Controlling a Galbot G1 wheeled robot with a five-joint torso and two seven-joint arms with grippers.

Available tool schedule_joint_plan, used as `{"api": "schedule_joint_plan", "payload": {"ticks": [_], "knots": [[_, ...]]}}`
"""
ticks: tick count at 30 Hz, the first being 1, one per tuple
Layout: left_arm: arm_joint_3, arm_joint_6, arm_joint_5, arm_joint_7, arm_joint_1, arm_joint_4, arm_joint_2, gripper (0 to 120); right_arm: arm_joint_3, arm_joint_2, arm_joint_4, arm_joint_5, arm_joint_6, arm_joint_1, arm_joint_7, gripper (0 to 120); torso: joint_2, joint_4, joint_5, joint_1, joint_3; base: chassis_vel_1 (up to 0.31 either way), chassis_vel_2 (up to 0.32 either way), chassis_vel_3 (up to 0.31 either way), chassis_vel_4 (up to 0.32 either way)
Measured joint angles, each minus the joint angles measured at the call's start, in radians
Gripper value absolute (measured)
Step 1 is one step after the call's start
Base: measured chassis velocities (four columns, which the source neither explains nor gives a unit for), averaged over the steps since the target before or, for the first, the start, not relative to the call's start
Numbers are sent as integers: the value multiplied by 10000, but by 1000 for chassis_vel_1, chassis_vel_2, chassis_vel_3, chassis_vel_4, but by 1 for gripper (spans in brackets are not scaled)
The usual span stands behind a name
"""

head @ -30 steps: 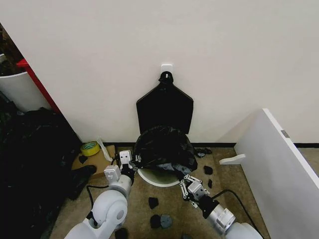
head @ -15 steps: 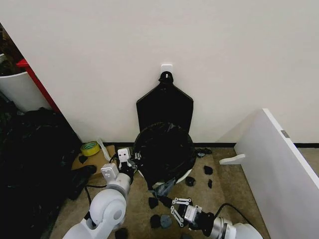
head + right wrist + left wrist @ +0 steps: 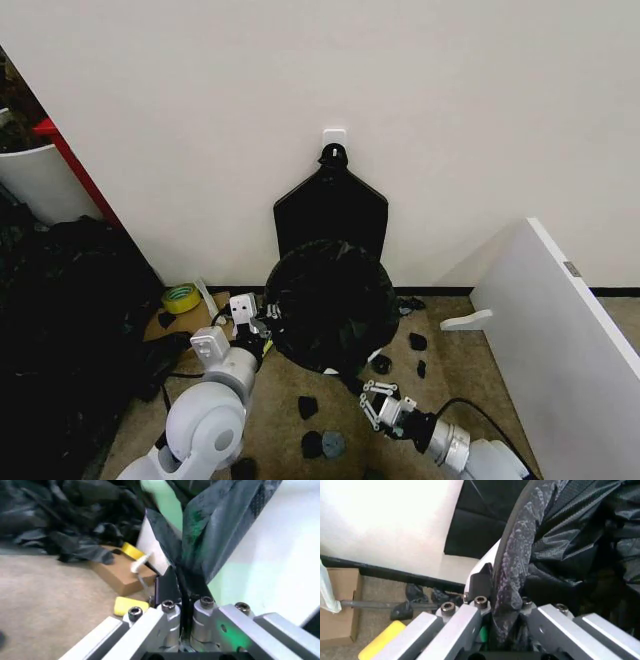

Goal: Place the garbage bag over the trash bin.

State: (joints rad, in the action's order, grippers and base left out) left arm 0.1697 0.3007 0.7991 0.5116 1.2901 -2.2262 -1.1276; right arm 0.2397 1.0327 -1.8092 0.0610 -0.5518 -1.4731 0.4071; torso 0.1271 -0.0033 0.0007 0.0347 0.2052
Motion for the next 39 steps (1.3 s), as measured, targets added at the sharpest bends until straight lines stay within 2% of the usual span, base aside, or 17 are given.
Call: {"api": "schedule_joint_plan", "payload": {"ticks": [3, 9, 16, 18, 25, 29, 31, 33, 34, 36, 37, 39], "knots": [[105, -2, 62, 19, -17, -3, -41, 0, -38, 19, 273, -45, -80, 100, -707, 0, 0, 1, -2, 0, 0, 0, 0, 0, 0], [65, 25, 133, 79, 148, -342, -163, 0, -497, 646, 1442, -319, -66, 491, -1959, 0, 0, 0, 0, 0, 0, 0, 0, 0, 0], [58, 29, 134, 111, 256, -558, -197, 0, -719, 1103, 2073, -908, -93, 889, -1764, 0, 0, 1, 0, 0, 0, 0, 0, 0, 0], [72, 25, 146, 113, 258, -609, -210, 0, -720, 1120, 2161, -773, -176, 902, -1610, 0, 0, 0, 0, 0, 0, 0, 0, 0, 0], [125, -59, 169, 112, 246, -673, -216, 0, 197, 1055, 2539, 2052, -792, 878, -1581, 0, 0, 0, 0, 0, 0, 0, 0, 0, 0], [92, -353, 19, 3, 239, -616, -215, 0, 242, 855, 2487, 1776, -903, 720, -1569, 0, 0, -1, -3, 0, -1, 0, 0, 0, 0], [12, -536, -126, -115, 238, -427, -213, 0, 91, 678, 2297, 657, -1099, 555, -1048, 7, 0, 0, 8, 0, 0, 0, 0, 0, 0], [-54, -669, -259, -215, 231, -252, -214, 0, 51, 518, 2115, -514, -1339, 450, -143, 12, 0, 0, -3, 0, 0, 0, 0, 0, 0], [-108, -829, -402, -329, 207, -67, -226, 0, 77, 393, 1971, -1664, -1589, 374, 1023, 19, 0, 0, 3, 0, 0, 0, 0, 0, 0], [-154, -1029, -576, -457, 180, 133, -243, 0, 206, 273, 1801, -2608, -1771, 311, 2226, 25, 0, 0, 4, 0, 0, 0, 0, 0, 0], [-154, -1029, -576, -457, 180, 133, -243, 0, 206, 273, 1801, -2608, -1771, 311, 2226, 25, 0, 0, 4, 0, 0, 0, 0, 0, 0], [-212, -1313, -848, -633, 156, 392, -253, 0, 483, 150, 1569, -3651, -1810, 231, 3569, 33, 0, 0, 1, 0, 0, 0, 0, 0, 0]]}}
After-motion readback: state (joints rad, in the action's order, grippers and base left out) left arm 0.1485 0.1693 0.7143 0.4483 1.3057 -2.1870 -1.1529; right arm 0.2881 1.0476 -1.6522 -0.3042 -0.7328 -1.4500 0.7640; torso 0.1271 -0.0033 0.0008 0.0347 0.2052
